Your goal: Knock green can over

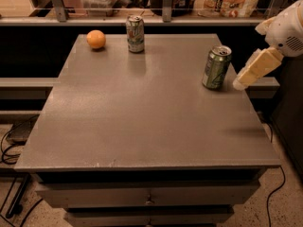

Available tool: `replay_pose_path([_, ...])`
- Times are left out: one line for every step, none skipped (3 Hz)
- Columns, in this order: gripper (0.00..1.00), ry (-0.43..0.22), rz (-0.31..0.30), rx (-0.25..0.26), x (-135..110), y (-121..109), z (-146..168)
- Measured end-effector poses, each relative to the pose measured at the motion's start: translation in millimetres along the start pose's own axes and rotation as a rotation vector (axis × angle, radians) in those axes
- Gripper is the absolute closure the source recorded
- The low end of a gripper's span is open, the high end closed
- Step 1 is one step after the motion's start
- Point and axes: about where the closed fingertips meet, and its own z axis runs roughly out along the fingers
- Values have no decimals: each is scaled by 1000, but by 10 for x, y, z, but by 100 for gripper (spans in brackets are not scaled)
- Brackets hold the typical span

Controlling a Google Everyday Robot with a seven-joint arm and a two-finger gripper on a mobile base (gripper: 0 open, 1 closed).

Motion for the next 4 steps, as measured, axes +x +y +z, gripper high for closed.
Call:
replay_pose_path([0,-1,10,0,-5,1,32])
replay_pose_path([0,-74,38,5,-58,-69,192])
replay_pose_path([0,-195,87,-16,-126,-156,459])
replay_pose_path([0,-280,123,-53,-171,-191,724])
